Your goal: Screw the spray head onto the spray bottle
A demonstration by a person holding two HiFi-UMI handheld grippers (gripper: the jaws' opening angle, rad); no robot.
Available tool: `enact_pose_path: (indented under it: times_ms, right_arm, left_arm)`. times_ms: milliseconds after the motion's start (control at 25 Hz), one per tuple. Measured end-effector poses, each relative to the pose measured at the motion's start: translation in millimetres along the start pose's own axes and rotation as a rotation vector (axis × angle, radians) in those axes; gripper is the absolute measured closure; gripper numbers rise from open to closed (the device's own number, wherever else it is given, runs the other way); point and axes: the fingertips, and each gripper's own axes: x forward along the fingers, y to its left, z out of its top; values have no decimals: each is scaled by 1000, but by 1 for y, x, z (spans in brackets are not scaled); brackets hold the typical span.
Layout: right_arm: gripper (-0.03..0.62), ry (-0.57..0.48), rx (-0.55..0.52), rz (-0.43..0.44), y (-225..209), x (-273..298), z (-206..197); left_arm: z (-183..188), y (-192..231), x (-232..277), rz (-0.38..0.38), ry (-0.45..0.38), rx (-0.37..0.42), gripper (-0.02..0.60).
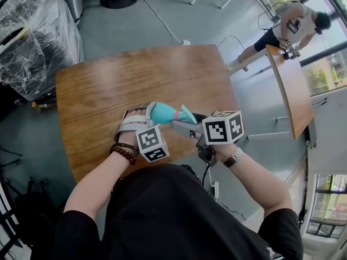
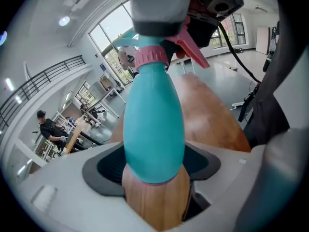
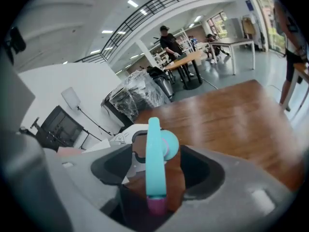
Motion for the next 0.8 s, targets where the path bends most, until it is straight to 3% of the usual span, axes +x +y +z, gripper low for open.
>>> enact_pose_path:
  times_ms: [120, 200, 280, 360, 520, 600, 680, 800]
  right_arm:
    - [267, -11, -186, -20, 9, -20, 8]
    - [264, -40, -391, -41, 20, -40, 19]
    - [264, -55, -681, -66, 37, -59, 27]
    - [264, -4, -1017, -109, 52, -71, 26]
    - [266, 252, -1700, -363, 32, -75, 6]
    - [267, 353, -1978, -438, 16, -66, -7]
    - [269, 369, -2135, -411, 18, -53, -20]
    - [269, 347, -2209, -301, 26, -34, -42]
  left_arm:
    - [-4, 2, -2, -10, -6, 5, 199]
    - [-9, 3, -2, -20, -10, 25, 199]
    - [-14, 4, -2, -36, -13, 58, 199]
    - [-19, 4, -2, -54, -14, 93, 199]
    - [-21, 1, -4, -102, -29, 143, 199]
    - [-18, -7, -6, -149, -54, 167, 199]
    - [-12, -19, -10, -200, -81, 196, 199]
    - [-5, -34, -10, -255, -96, 220, 199]
